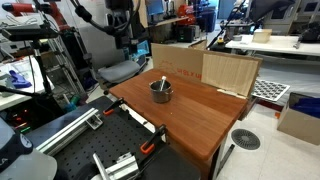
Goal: Take the marker out of the pot and put it on the table
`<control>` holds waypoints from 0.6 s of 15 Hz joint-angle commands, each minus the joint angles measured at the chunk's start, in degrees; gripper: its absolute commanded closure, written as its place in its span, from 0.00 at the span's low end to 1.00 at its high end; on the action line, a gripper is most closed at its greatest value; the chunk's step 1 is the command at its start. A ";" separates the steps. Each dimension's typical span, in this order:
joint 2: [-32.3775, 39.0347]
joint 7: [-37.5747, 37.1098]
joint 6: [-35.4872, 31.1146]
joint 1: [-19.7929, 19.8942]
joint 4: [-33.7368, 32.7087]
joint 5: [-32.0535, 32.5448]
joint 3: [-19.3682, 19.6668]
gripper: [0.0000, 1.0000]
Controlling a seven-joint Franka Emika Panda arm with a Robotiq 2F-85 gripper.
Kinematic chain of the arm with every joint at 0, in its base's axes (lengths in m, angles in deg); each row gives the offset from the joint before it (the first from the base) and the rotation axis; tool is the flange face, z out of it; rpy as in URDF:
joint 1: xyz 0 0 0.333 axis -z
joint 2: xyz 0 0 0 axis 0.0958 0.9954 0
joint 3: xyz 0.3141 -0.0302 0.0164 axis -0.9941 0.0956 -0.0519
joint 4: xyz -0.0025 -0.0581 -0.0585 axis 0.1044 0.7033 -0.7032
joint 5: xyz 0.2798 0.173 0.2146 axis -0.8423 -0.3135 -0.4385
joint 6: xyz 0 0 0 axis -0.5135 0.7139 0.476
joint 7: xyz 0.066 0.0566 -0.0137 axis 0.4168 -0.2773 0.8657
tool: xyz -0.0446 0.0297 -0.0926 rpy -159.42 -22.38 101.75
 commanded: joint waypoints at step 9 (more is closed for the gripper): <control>15.57 -0.15 -7.36 -0.20 -8.29 1.25 0.09 0.00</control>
